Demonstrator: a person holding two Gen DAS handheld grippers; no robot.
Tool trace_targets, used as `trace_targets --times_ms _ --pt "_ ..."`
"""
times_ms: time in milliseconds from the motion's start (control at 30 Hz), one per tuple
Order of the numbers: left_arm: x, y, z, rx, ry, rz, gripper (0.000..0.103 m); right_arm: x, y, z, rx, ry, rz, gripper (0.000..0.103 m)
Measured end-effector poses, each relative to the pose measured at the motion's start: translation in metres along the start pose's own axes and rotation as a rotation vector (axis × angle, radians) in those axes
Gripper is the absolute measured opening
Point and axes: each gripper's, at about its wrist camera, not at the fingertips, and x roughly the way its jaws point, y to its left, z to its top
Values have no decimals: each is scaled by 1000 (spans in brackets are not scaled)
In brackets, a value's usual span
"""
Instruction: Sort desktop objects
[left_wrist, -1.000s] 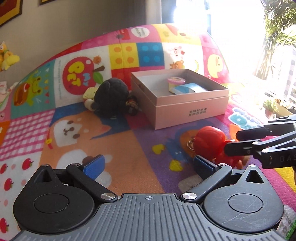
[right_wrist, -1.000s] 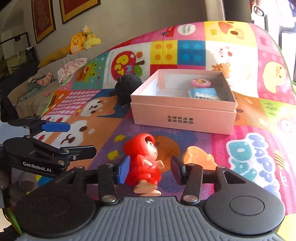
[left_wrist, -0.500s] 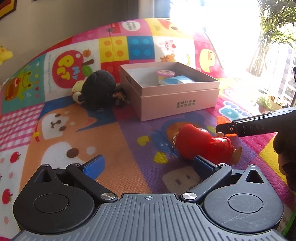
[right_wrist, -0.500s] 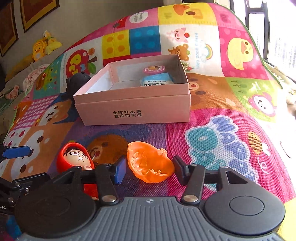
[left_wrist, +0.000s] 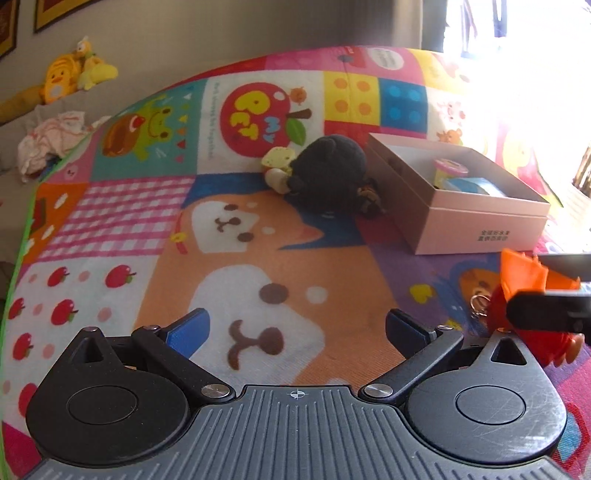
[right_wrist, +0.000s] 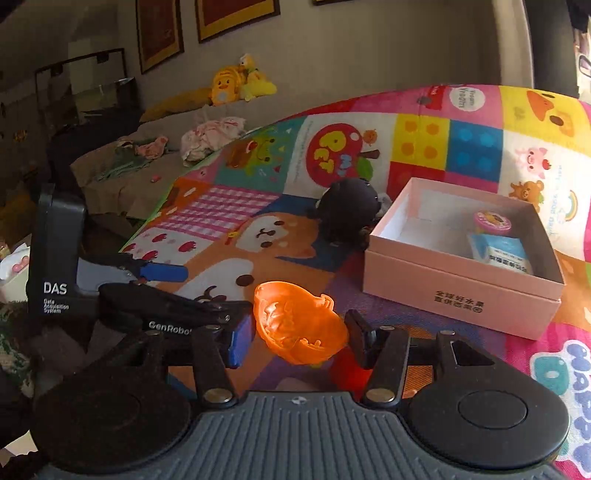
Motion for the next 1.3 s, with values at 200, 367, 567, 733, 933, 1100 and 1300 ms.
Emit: trace_targets --times_ms 200,367,567,733,933,1100,1300 --pt "-3 29 3 -87 -1 40 103 28 15 -15 -43 103 10 54" --pt "-6 24 -2 -66 2 7 103 -2 7 -15 -52 37 -2 62" --pt "-13 15 -9 -25 9 -47 103 -32 -24 -20 -37 -19 -142 73" --pt "-28 -1 -14 36 5 -204 103 -11 -58 -25 112 59 -138 72" --pt "-36 -47 -26 165 34 -324 103 3 -65 -30 186 119 -100 48" --pt "-20 -70 -30 173 77 -277 103 -17 -66 -37 164 115 -201 48" --pt "-16 -83 -28 181 79 -255 91 -40 -67 -48 157 130 -239 48"
